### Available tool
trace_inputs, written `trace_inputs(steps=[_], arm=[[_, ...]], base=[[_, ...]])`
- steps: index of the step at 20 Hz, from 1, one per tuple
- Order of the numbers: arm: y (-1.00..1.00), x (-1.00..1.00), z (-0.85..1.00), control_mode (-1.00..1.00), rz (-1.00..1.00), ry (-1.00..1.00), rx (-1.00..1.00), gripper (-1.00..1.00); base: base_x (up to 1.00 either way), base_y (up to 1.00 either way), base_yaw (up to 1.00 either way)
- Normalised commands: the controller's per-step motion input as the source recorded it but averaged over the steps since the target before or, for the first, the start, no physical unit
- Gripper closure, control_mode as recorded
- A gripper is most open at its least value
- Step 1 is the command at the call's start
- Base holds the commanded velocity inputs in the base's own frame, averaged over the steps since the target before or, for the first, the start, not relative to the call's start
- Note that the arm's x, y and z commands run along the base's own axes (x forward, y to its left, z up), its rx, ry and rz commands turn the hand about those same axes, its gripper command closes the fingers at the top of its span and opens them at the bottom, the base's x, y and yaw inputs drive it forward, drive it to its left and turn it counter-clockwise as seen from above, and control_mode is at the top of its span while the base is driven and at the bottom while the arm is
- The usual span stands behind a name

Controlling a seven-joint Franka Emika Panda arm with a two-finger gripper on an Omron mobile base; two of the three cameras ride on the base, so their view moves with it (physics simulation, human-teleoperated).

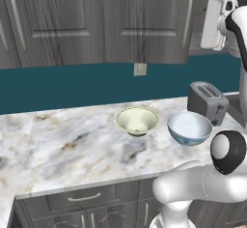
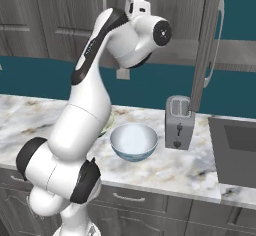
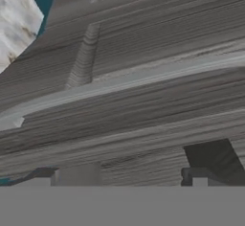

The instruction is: Open the cabinet. Pick the bowls from the counter and place them in the cabinet. Then close the cabinet.

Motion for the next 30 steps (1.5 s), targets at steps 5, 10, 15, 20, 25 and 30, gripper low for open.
trace_inputs(steps=[5,10,15,20,25,30], arm=[[0.02,0.02,-0.17,-1.0,0.07,-0.06,0.0,-1.0],[0.11,0.11,-0.16,-1.0,0.06,-0.03,0.0,-1.0],[0.16,0.02,0.0,-1.0,0.01,-0.01,0.0,-1.0],[0.05,0.05,0.0,-1.0,0.0,-0.01,0.0,-1.0],[0.01,0.21,-0.01,-1.0,0.0,-0.02,0.0,-1.0],[0.02,0.35,-0.04,-1.0,0.0,-0.02,0.0,-1.0]], base=[[0.0,0.0,0.0],[0.0,0.0,0.0],[0.0,0.0,0.0],[0.0,0.0,0.0],[0.0,0.0,0.0],[0.0,0.0,0.0]])
